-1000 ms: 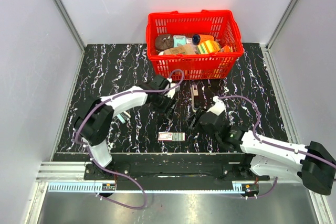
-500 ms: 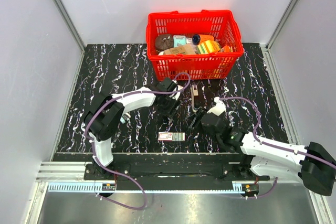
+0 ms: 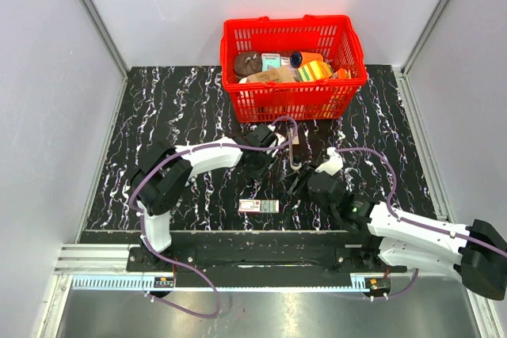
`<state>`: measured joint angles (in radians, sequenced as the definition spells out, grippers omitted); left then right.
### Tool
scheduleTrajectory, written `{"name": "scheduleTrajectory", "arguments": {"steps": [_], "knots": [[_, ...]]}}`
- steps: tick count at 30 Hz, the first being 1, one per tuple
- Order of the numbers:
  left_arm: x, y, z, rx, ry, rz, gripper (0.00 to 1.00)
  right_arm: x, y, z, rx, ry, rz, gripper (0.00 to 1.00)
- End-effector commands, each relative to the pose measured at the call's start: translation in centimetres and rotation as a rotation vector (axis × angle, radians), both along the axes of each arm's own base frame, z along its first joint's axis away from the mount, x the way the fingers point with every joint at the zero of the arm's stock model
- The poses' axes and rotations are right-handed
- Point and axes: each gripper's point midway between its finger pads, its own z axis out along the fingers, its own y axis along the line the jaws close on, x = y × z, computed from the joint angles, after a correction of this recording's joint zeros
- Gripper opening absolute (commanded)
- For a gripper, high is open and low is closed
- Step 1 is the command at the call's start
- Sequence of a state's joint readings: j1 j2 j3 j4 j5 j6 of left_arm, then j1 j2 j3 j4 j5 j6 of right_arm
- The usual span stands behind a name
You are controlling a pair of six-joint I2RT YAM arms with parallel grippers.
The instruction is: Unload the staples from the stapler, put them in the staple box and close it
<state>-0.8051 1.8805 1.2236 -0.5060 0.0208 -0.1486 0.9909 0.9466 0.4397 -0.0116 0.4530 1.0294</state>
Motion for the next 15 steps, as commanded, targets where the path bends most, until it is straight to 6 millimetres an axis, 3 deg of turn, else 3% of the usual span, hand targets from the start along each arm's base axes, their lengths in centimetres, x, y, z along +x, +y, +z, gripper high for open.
{"name": "scheduleTrajectory", "arguments": {"steps": [1,6,9,15], "knots": [[-0.1,0.0,-0.7,0.020,-0.002,-0.003,0.41,0.6,-0.3,1.4,0.039,-0.035,-0.036,0.53],[0.4,0.7,0.1,0.038,-0.046,0.001,0.41,0.4,-0.6,0.9,0.015,-0.024,-0.034,0.53],[0.8,0.5,1.5,0.009,-0.078,-0.001,0.41,0.4,-0.6,0.9,0.014,-0.023,-0.032,0.53],[0.8,0.2,2.5,-0.008,-0.096,-0.009,0.41,0.5,-0.2,1.1,0.017,-0.024,-0.021,0.53]]}}
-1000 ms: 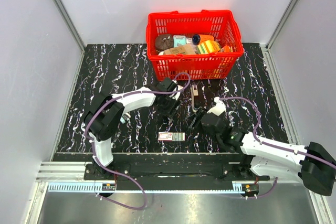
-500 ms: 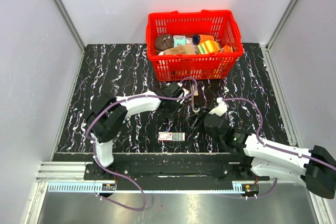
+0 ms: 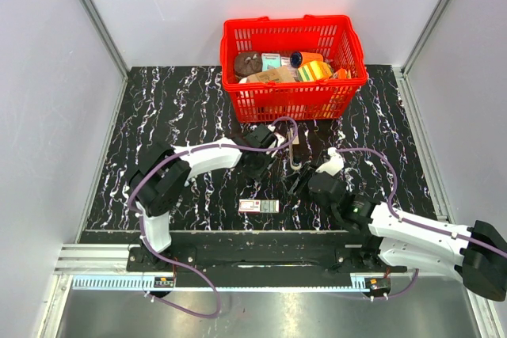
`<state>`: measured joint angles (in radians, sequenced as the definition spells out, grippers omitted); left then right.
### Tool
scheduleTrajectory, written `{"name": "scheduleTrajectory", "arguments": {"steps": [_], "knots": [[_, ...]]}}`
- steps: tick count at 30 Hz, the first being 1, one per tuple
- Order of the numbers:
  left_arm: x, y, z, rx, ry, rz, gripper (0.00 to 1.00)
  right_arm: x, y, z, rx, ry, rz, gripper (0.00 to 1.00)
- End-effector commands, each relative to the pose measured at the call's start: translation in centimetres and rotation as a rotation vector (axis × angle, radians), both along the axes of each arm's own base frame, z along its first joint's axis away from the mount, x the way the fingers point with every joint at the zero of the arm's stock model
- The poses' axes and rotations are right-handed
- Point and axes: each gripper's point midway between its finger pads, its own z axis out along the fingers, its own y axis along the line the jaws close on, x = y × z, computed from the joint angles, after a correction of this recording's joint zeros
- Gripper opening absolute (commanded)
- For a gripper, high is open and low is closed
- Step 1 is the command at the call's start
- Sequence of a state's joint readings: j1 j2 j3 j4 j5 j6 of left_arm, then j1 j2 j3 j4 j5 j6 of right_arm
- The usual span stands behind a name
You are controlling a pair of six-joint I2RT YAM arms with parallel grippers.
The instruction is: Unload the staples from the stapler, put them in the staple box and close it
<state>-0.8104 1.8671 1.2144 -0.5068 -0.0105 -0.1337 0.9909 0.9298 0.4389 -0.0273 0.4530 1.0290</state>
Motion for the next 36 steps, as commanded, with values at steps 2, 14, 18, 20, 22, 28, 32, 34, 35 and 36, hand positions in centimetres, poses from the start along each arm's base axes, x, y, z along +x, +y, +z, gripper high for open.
{"name": "scheduleTrajectory", "arguments": {"steps": [2,14,18,20,22,28,32,34,35,36], "knots": [[0.7,-0.4,2.8,-0.038,-0.079,-0.004,0.41,0.6,0.1,1.0,0.016,-0.024,-0.022,0.53],[0.0,-0.7,2.7,-0.054,-0.065,-0.027,0.41,0.6,0.2,0.5,0.002,-0.014,-0.014,0.53],[-0.5,-0.7,1.7,-0.031,-0.059,-0.037,0.42,0.6,0.2,0.5,0.002,-0.014,-0.014,0.53],[-0.6,-0.6,1.3,-0.022,-0.053,-0.036,0.42,0.6,0.1,0.6,0.007,-0.018,-0.014,0.53],[-0.4,-0.7,1.2,-0.017,-0.056,-0.035,0.42,0.6,0.0,0.6,0.008,-0.019,-0.016,0.53],[-0.5,-0.7,0.6,-0.003,-0.050,-0.039,0.42,0.5,-0.1,0.7,0.008,-0.024,-0.016,0.52],[-0.7,-0.6,0.1,0.012,-0.050,-0.051,0.42,0.5,-0.1,0.6,0.005,-0.023,-0.016,0.50],[-0.7,-0.5,-0.1,0.015,-0.049,-0.049,0.42,0.5,-0.1,0.6,0.007,-0.023,-0.016,0.49],[-0.7,-0.5,-0.1,0.016,-0.048,-0.049,0.42,0.5,-0.1,0.7,0.008,-0.026,-0.017,0.49],[-0.7,-0.6,-0.3,0.019,-0.045,-0.049,0.41,0.5,-0.1,0.7,0.008,-0.026,-0.014,0.49]]}}
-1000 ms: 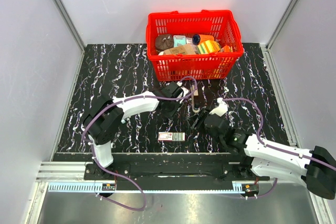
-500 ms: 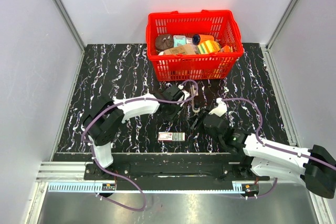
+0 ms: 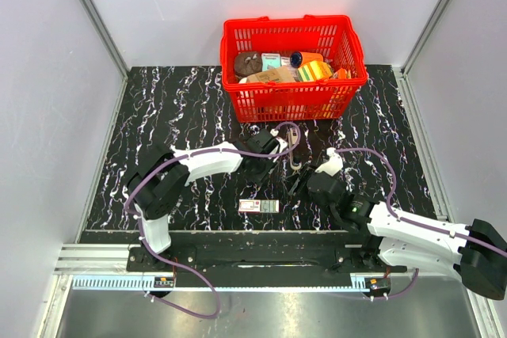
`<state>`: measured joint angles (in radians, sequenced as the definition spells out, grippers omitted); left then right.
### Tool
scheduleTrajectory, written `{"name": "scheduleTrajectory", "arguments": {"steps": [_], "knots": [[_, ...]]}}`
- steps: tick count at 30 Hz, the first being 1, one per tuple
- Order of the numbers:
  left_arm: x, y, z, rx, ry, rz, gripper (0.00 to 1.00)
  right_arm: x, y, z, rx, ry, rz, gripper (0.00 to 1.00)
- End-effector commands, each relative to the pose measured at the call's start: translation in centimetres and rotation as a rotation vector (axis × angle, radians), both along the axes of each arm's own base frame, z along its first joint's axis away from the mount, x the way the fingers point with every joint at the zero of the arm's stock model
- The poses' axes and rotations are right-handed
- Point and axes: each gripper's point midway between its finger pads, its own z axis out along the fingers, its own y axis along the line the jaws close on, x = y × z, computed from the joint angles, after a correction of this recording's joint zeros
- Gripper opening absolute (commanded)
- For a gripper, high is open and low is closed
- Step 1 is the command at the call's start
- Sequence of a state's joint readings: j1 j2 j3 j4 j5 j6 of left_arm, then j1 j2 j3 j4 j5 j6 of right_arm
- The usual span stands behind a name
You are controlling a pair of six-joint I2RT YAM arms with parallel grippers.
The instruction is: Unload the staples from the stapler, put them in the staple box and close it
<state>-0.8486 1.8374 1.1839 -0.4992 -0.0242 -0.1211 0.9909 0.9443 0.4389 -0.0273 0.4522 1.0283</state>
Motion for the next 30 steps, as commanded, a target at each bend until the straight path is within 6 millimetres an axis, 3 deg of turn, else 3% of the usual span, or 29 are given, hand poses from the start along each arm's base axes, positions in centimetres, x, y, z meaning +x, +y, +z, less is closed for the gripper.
{"name": "scheduleTrajectory", "arguments": {"steps": [1,10,16,21,24,28,30], "knots": [[0.5,-0.2,-0.7,0.013,-0.025,-0.005,0.41,0.5,-0.1,1.1,0.019,-0.033,-0.015,0.48],[0.3,-0.2,-1.4,0.026,-0.002,-0.008,0.34,0.5,-0.1,1.2,0.019,-0.035,-0.012,0.43],[0.2,-0.3,-1.3,0.019,0.001,-0.012,0.14,0.5,0.0,1.4,0.024,-0.040,-0.011,0.41],[0.3,-0.6,-0.5,0.004,-0.005,-0.016,0.03,0.7,-0.1,2.2,0.028,-0.052,-0.015,0.41],[1.0,-1.6,1.9,-0.034,-0.020,-0.032,0.00,0.8,-0.2,3.0,0.027,-0.072,-0.019,0.41],[2.6,-4.3,8.4,-0.248,-0.002,-0.076,0.00,1.0,0.2,4.3,0.022,-0.096,0.001,0.41],[3.5,-4.6,11.3,-0.370,0.039,-0.068,0.00,1.1,0.6,5.1,0.030,-0.111,0.017,0.42]]}}
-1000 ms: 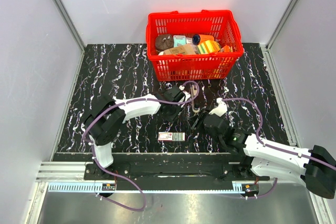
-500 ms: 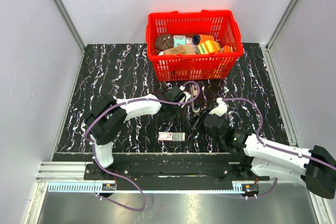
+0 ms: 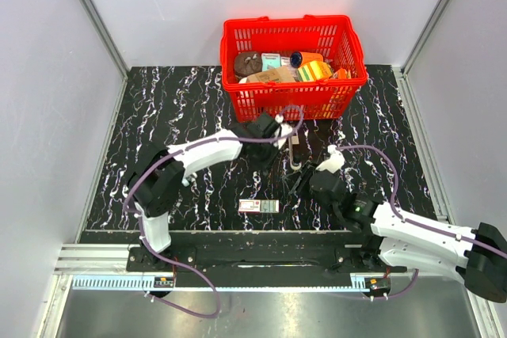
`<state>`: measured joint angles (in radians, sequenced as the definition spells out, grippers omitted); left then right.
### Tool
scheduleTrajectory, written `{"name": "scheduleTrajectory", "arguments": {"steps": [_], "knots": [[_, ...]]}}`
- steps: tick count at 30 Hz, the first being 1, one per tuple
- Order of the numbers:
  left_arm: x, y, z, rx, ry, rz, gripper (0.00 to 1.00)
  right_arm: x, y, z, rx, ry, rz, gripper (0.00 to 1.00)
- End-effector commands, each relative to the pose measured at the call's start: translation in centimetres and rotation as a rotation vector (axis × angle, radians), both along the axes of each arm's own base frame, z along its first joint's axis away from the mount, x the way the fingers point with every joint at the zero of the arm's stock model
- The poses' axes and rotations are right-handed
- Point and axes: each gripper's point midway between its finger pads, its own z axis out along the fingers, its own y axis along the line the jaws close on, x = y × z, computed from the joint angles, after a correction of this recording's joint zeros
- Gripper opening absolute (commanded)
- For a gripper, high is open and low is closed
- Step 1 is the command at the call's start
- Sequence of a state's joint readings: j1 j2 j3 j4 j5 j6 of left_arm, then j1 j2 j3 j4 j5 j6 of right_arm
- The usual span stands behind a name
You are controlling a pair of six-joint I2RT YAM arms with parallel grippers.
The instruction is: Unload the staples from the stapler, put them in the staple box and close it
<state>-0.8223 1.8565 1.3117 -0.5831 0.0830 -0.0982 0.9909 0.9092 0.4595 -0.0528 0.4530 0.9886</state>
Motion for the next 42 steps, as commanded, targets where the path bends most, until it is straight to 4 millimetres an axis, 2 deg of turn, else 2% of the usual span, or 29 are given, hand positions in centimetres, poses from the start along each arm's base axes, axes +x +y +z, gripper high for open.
{"name": "scheduleTrajectory", "arguments": {"steps": [1,4,7,12,19,21,24,29,36,42], "knots": [[3.3,-2.4,10.2,-0.368,0.026,-0.019,0.00,1.1,1.0,4.3,0.046,-0.088,0.011,0.42],[4.2,-2.1,14.3,-0.523,0.071,-0.021,0.00,1.3,1.8,6.2,0.091,-0.134,0.039,0.43],[3.8,-2.0,18.0,-0.642,0.092,-0.061,0.00,1.3,2.6,8.5,0.120,-0.180,0.074,0.45],[2.0,-1.9,23.5,-0.901,0.198,-0.117,0.00,1.4,3.6,12.7,0.168,-0.269,0.123,0.51],[-0.8,-0.8,31.2,-1.204,0.298,-0.218,0.00,1.6,4.0,19.4,0.243,-0.416,0.143,0.52],[-1.4,-0.4,32.6,-1.249,0.318,-0.233,0.00,1.5,3.9,21.2,0.271,-0.449,0.142,0.52],[-2.3,0.1,34.2,-1.285,0.311,-0.254,0.00,1.2,3.8,22.9,0.299,-0.480,0.153,0.52],[-3.7,0.7,35.3,-1.319,0.316,-0.275,0.00,0.9,3.2,24.4,0.333,-0.513,0.148,0.52],[-4.3,1.0,35.5,-1.324,0.316,-0.267,0.00,0.8,3.3,27.1,0.401,-0.584,0.145,0.53],[-4.3,1.0,35.1,-1.322,0.322,-0.255,0.00,0.8,4.3,28.9,0.429,-0.631,0.179,0.53]]}}
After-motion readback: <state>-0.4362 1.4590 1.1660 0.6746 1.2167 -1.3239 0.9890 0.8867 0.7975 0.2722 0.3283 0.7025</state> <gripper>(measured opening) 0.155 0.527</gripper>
